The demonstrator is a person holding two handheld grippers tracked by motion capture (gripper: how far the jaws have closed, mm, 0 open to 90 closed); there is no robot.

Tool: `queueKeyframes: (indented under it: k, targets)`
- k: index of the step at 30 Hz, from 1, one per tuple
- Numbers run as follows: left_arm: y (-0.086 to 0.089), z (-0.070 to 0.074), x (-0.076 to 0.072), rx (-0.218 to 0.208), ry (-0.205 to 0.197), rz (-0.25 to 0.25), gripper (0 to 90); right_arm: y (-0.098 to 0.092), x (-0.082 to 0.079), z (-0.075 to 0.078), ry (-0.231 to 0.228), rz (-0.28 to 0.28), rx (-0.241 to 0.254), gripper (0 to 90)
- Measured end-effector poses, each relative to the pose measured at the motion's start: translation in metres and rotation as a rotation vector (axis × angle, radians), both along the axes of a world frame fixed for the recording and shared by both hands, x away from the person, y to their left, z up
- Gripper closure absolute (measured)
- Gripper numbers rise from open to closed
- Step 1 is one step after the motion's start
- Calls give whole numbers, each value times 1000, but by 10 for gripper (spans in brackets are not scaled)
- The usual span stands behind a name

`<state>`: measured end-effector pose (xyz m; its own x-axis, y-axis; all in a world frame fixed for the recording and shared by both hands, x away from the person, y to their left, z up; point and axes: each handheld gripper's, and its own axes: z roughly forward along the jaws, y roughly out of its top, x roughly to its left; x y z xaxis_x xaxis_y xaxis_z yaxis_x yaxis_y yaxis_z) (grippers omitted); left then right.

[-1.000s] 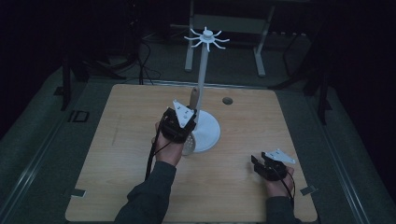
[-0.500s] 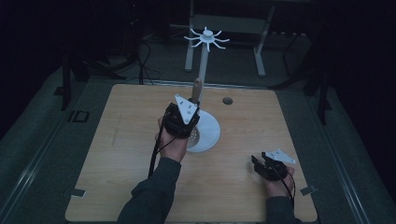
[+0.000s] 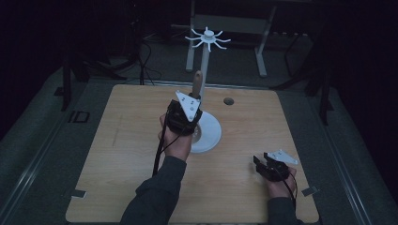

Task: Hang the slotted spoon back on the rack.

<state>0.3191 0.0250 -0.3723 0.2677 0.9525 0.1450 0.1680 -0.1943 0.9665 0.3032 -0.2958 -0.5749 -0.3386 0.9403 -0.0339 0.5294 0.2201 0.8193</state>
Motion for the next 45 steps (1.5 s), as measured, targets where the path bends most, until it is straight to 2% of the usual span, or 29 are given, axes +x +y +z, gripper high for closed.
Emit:
queueKeyframes:
  k: [7, 16, 24, 31, 45]
  targets:
    - [-4, 4, 1, 1, -8, 15, 732, 0, 0, 0, 1, 1, -2, 497]
    - [-13, 15, 3, -8, -27, 43, 732, 0, 0, 0, 2, 1, -2, 496]
    - [-16, 22, 6, -10, -35, 48, 732, 0, 0, 0, 3, 2, -2, 495]
    - [-22, 31, 8, 11, -46, 69, 731, 0, 0, 0, 4, 4, -3, 495]
    - [-32, 39, 15, 35, -51, 97, 731, 0, 1, 0, 2, 6, -3, 492]
